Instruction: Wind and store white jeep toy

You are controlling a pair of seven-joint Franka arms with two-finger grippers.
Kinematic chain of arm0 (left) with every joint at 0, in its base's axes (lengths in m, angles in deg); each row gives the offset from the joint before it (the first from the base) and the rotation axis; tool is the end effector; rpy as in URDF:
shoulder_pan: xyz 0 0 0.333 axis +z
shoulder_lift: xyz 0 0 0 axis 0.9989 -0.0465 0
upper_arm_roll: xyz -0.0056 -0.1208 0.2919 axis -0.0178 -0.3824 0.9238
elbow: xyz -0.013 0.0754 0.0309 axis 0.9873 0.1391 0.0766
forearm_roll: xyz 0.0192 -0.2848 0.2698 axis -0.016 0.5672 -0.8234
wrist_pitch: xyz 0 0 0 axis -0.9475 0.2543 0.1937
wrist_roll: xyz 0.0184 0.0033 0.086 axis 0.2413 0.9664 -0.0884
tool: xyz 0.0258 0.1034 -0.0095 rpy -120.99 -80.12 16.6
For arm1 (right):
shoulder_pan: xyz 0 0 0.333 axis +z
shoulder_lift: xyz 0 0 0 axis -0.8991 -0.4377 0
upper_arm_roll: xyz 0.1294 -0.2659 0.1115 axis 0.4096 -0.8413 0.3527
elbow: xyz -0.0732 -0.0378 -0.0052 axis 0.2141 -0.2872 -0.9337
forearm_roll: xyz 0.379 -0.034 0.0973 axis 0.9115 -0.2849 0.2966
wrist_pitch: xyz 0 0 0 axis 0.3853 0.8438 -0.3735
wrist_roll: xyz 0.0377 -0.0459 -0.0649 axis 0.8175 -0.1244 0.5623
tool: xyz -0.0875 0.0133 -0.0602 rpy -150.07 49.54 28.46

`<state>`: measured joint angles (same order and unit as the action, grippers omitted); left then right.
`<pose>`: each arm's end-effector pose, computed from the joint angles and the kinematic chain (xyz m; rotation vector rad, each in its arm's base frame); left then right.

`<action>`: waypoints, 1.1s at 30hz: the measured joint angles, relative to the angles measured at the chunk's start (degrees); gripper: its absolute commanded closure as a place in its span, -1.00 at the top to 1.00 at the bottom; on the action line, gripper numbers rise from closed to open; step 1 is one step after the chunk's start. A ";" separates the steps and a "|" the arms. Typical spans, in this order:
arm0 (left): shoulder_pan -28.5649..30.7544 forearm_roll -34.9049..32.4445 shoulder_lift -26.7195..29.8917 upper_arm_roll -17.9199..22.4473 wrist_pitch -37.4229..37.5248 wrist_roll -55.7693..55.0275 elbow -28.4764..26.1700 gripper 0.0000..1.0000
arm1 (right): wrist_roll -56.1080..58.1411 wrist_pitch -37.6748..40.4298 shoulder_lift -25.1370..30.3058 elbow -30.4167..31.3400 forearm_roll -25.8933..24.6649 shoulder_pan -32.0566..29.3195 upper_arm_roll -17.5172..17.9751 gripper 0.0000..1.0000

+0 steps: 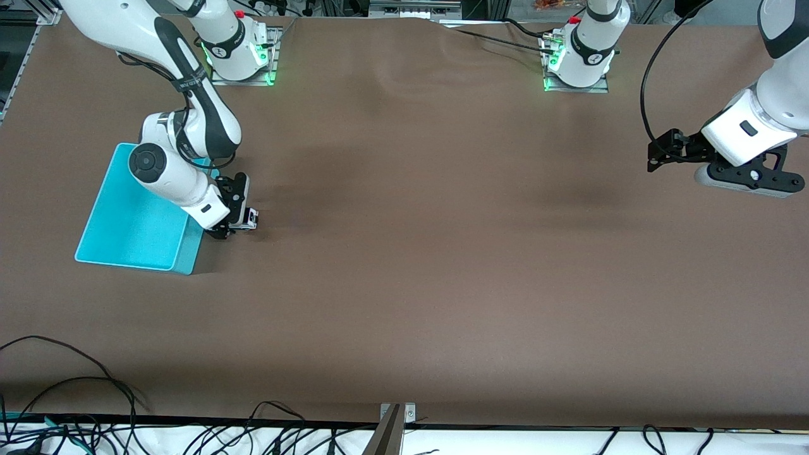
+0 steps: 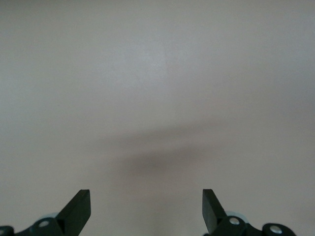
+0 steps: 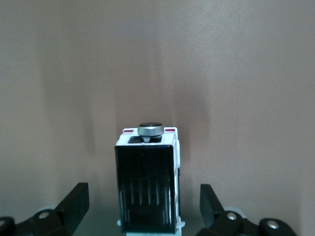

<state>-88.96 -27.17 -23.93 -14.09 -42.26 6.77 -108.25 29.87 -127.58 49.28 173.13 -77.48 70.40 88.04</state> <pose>0.5620 -0.0417 0.5670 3.1220 -0.2230 -0.0897 0.5312 0.0769 0.2035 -2.2511 -2.1185 0.0375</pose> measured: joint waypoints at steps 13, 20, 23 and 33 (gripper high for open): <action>0.01 0.00 -2.11 0.07 0.00 -2.51 0.64 1.00 | 0.65 -0.08 -0.76 -0.18 0.00 0.00 0.02 -0.86; 0.22 0.00 -2.15 0.20 0.00 -2.51 1.33 1.00 | 0.65 1.71 -0.45 -1.83 0.00 0.02 0.96 -0.86; 0.28 0.00 -2.15 0.26 0.00 -2.51 1.65 1.00 | 0.64 5.66 -0.14 -4.60 0.00 0.03 1.31 -0.86; 1.31 0.00 -2.15 0.30 0.01 -2.55 2.20 1.00 | 0.60 20.82 1.03 -17.54 0.01 -0.02 1.26 -0.85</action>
<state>-87.64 -27.17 -26.09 -13.78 -42.25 4.22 -106.05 30.47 -106.76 50.31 155.58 -77.47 70.37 89.29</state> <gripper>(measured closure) 0.000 0.485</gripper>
